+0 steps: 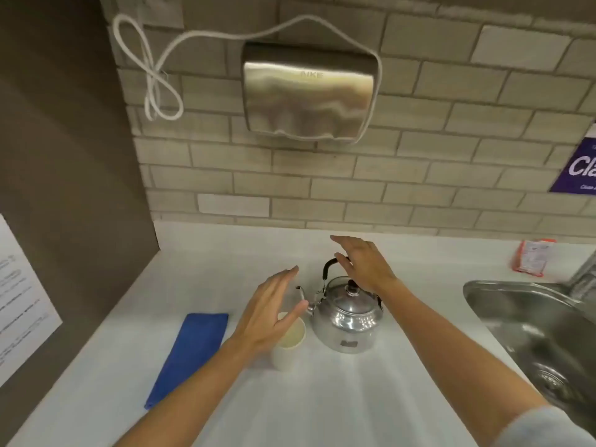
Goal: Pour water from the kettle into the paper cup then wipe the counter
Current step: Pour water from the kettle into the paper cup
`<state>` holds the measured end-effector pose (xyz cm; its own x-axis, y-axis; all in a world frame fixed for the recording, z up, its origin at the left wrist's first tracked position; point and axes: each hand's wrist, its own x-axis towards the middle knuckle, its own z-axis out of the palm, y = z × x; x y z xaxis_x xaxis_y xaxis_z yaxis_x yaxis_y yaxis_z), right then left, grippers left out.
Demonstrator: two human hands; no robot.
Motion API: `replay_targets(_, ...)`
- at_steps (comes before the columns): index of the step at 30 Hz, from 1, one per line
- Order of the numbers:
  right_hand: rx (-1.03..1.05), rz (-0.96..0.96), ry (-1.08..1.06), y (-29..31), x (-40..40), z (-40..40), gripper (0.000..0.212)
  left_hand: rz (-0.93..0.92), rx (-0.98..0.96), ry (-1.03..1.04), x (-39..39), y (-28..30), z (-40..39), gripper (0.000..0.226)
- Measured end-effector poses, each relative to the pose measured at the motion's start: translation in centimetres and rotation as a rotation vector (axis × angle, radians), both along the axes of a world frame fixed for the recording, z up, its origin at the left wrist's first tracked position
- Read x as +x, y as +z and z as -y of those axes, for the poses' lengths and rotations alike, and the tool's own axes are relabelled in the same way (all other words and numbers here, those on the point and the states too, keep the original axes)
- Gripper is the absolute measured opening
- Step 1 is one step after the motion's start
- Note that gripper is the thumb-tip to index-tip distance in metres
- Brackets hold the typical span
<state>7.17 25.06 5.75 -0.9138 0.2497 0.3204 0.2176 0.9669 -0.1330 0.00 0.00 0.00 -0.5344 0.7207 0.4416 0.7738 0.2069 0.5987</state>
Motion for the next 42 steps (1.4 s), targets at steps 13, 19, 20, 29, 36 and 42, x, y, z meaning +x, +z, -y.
replay_targets(13,-0.209,0.125,-0.029,-1.2,-0.5,-1.5,0.032,0.407,0.227,0.083,3.0,-6.5,0.0,0.098)
replay_targets(19,-0.278,0.053,-0.009,-1.3,-0.6,-1.9,0.026,0.520,0.297,0.151,3.4,-7.6,0.2,0.102)
replay_targets(20,-0.286,0.045,-0.005,-1.3,-0.6,-1.9,0.025,0.533,0.296,0.158,3.4,-7.7,0.2,0.103)
replay_targets(29,-0.287,-0.077,0.019,-1.1,0.5,-1.7,0.024,0.569,0.256,0.178,3.4,-7.9,0.2,0.095)
replay_targets(36,-0.365,-0.248,-0.001,-1.1,3.1,1.0,0.017,0.556,0.250,0.209,3.5,-8.0,-0.1,0.087)
replay_targets(42,-0.383,-0.221,-0.057,-0.9,4.7,2.1,0.012,0.564,0.250,0.222,3.9,-8.1,-0.1,0.089)
